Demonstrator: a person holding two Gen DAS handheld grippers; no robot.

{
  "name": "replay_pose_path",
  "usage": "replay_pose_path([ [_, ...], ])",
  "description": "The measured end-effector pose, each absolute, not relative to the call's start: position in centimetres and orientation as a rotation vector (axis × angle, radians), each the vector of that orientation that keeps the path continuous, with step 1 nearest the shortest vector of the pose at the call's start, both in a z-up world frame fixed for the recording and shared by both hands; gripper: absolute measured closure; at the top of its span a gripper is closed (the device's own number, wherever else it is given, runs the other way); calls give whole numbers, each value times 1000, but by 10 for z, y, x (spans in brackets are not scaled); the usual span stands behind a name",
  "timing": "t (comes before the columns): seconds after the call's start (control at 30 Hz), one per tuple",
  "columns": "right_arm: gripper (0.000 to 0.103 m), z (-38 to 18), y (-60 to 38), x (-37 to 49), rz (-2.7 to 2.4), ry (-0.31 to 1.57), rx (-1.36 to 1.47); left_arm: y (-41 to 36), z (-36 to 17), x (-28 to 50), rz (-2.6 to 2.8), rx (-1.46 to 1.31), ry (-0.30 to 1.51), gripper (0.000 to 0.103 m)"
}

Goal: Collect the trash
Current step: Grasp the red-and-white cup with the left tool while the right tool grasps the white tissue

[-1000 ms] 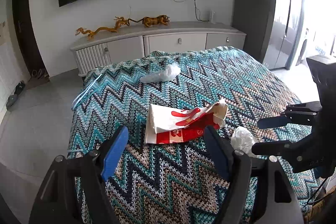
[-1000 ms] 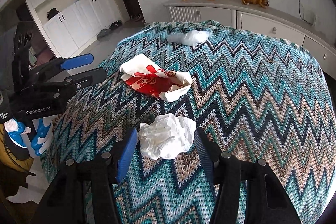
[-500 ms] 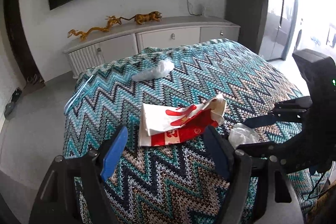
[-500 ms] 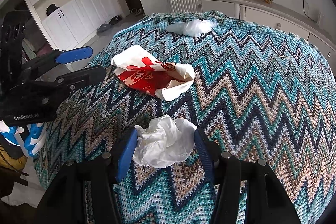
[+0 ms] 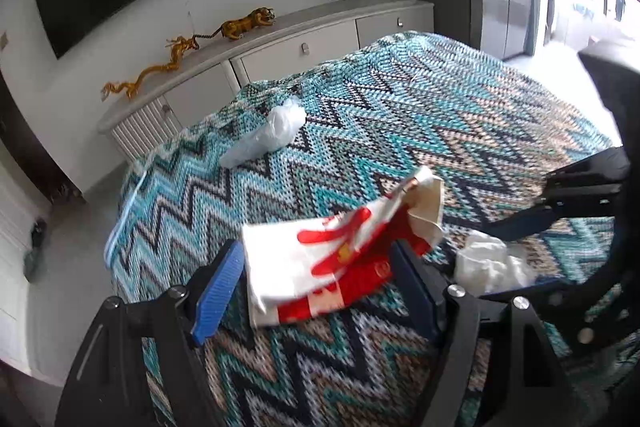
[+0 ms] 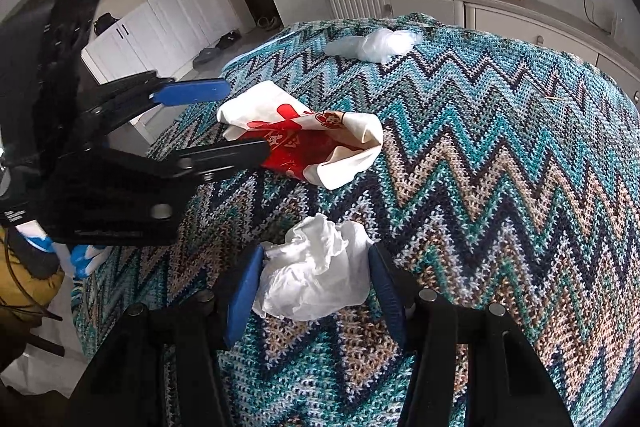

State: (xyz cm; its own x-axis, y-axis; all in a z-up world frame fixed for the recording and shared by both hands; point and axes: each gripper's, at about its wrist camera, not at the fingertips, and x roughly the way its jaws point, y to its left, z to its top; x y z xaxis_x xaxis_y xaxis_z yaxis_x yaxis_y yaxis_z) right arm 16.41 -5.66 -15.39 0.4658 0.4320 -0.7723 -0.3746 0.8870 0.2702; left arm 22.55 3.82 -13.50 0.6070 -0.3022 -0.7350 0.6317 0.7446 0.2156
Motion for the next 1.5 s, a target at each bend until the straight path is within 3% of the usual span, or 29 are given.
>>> replay_pose_path([
  [0.3,64,-152,-67,166,501,957,91,18,-157,259,-516,547,754,31],
  [0.37,67,-152,-69,166,507,955,100,18,-157,265,-537,505,771,49],
  [0.4,69,-152,-70,166,509,953,105,17,-156,269,-547,480,785,65],
  [0.43,72,-152,-71,166,511,951,110,16,-155,272,-543,474,788,72],
  [0.67,78,-153,-84,167,500,938,144,-3,-136,309,-505,445,736,74],
  [0.77,80,-157,-93,168,498,938,176,-16,-130,320,-504,466,713,71],
  [0.8,81,-158,-96,169,499,937,186,-21,-130,323,-496,484,701,62],
  [0.83,81,-158,-98,169,500,937,194,-25,-131,326,-488,502,694,44],
  [0.9,81,-158,-101,167,503,936,204,-30,-132,331,-477,520,677,35],
  [1.23,81,-158,-108,165,533,934,241,-36,-139,351,-593,526,784,18],
  [1.5,81,-160,-114,169,535,934,245,-25,-145,396,-732,348,1002,16],
])
